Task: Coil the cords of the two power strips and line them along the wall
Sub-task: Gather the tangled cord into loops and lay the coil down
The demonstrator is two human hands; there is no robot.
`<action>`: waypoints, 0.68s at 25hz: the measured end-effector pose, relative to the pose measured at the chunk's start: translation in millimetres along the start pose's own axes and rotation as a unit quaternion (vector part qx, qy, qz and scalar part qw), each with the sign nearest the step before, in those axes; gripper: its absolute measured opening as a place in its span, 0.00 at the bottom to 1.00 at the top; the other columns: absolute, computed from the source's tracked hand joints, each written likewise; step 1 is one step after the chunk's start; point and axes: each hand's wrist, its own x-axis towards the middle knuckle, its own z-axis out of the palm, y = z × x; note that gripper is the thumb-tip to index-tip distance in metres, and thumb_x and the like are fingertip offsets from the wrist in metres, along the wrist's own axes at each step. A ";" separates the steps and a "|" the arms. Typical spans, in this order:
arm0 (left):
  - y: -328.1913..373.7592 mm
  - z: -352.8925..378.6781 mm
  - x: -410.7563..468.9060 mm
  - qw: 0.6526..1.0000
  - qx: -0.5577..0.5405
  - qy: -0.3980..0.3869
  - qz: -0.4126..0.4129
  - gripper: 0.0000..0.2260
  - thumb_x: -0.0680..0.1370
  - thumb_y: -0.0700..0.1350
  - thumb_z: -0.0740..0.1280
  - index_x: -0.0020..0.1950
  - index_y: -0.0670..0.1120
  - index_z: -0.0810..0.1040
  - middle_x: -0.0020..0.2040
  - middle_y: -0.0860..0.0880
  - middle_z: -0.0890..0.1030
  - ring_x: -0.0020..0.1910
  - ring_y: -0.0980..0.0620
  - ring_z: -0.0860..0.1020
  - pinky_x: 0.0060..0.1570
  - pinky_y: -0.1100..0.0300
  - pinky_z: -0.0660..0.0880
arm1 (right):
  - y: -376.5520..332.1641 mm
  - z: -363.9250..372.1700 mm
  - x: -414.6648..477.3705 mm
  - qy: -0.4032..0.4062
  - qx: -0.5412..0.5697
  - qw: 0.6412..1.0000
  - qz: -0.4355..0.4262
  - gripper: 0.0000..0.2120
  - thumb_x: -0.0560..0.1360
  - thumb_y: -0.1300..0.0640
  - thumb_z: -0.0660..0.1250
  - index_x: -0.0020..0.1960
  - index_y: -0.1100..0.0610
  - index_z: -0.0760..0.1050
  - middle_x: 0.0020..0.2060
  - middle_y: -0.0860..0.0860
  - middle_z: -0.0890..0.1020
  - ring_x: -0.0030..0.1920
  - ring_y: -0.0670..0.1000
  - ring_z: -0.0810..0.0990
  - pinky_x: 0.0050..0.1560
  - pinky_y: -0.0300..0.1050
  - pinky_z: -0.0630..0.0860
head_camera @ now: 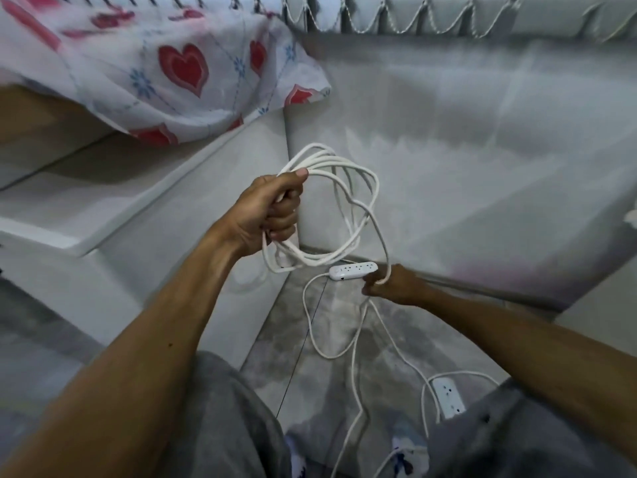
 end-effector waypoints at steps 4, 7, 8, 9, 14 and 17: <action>24.2 6.1 -9.6 0.995 -0.090 0.015 0.043 0.20 0.83 0.52 0.59 0.31 0.50 0.67 0.19 0.55 0.58 0.16 0.58 0.54 0.20 0.67 0.51 | 11.1 -5.8 -22.0 -0.182 0.033 0.981 0.051 0.04 0.75 0.60 0.72 0.41 0.54 0.81 0.37 0.48 0.81 0.43 0.49 0.78 0.40 0.34 0.73; 30.9 -3.6 -14.4 0.991 -0.111 0.051 0.056 0.20 0.83 0.52 0.59 0.31 0.50 0.67 0.19 0.55 0.58 0.17 0.57 0.52 0.20 0.66 0.51 | 20.9 -6.2 -30.5 -0.282 0.001 0.950 0.132 0.07 0.78 0.61 0.66 0.51 0.54 0.82 0.47 0.50 0.82 0.49 0.49 0.78 0.47 0.45 0.76; 29.6 -7.8 -15.4 0.991 -0.105 0.063 0.052 0.20 0.83 0.53 0.59 0.31 0.50 0.67 0.19 0.55 0.58 0.17 0.57 0.52 0.20 0.66 0.51 | 23.3 -5.3 -33.0 -0.286 0.020 0.946 0.150 0.08 0.78 0.61 0.65 0.53 0.56 0.81 0.49 0.51 0.82 0.51 0.49 0.78 0.49 0.47 0.76; 26.8 -11.4 -15.6 0.991 -0.095 0.075 0.048 0.20 0.83 0.53 0.60 0.31 0.50 0.67 0.19 0.55 0.58 0.17 0.57 0.53 0.20 0.66 0.51 | 24.8 -4.2 -36.0 -0.272 0.057 0.946 0.168 0.07 0.79 0.61 0.64 0.52 0.58 0.80 0.49 0.52 0.83 0.51 0.50 0.80 0.49 0.47 0.77; 11.1 -24.9 -7.5 0.990 -0.033 0.134 0.040 0.19 0.81 0.53 0.63 0.31 0.50 0.69 0.21 0.54 0.59 0.17 0.56 0.55 0.21 0.67 0.54 | 1.6 5.6 -41.0 -0.086 0.238 0.946 0.202 0.09 0.82 0.60 0.61 0.45 0.62 0.73 0.35 0.58 0.77 0.28 0.52 0.76 0.27 0.43 0.77; -3.5 -25.7 1.2 0.988 0.006 0.149 0.044 0.17 0.80 0.53 0.65 0.33 0.50 0.70 0.22 0.53 0.58 0.18 0.55 0.55 0.22 0.67 0.56 | -30.8 11.2 -32.8 -0.075 -0.045 0.991 0.100 0.12 0.79 0.56 0.61 0.46 0.63 0.78 0.39 0.58 0.77 0.32 0.55 0.78 0.27 0.39 0.72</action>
